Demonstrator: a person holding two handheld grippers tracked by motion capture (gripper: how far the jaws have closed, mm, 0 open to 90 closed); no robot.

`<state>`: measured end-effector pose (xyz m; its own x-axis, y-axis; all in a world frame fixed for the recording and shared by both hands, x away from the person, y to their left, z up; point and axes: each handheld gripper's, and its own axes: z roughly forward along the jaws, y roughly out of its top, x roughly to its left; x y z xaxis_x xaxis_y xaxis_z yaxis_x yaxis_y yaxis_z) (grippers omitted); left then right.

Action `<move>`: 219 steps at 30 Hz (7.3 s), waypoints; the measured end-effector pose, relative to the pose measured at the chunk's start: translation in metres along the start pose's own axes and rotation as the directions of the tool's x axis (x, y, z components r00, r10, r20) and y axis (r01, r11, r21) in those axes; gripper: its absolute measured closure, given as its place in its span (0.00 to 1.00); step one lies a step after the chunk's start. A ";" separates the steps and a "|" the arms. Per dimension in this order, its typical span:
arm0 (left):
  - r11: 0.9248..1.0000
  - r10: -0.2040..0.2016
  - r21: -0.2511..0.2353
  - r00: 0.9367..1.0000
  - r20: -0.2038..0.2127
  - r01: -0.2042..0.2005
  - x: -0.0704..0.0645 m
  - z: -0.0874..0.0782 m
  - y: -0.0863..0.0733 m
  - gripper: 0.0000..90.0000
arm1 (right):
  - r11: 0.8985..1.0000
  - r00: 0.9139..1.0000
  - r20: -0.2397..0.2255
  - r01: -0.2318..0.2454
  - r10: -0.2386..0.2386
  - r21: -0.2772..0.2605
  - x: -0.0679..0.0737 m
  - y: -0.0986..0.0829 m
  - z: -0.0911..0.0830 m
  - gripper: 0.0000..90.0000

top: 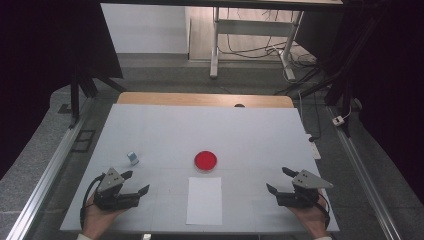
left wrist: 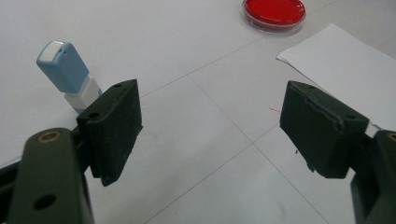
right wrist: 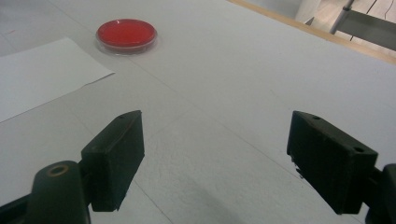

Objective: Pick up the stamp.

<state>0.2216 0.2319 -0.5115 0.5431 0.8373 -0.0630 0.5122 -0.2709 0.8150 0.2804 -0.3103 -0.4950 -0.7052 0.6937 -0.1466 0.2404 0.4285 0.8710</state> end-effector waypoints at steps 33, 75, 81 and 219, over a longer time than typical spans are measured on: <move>0.999 0.037 -0.001 0.999 -0.012 -0.037 -0.009 -0.003 0.012 0.22 | 1.000 1.000 -0.018 0.007 -0.007 0.012 0.005 -0.001 0.001 0.26; 1.000 0.028 0.000 0.996 -0.088 -0.028 0.020 -0.005 0.049 0.23 | 0.999 1.000 -0.014 0.027 -0.027 0.041 0.009 -0.004 0.010 0.27; 1.000 0.028 0.001 0.993 -0.115 -0.028 0.029 -0.004 0.053 0.24 | 0.999 0.999 -0.020 0.028 -0.027 0.041 0.010 -0.004 0.012 0.27; 0.999 0.005 -0.050 0.996 0.086 -0.001 0.061 0.009 0.078 0.84 | 0.999 0.999 0.006 0.035 -0.035 0.031 0.011 -0.009 0.009 0.28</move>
<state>0.3009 0.2579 -0.4569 0.6008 0.7921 -0.1078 0.4780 -0.2479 0.8426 0.2765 -0.3014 -0.5086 -0.7091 0.6818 -0.1799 0.2363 0.4701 0.8504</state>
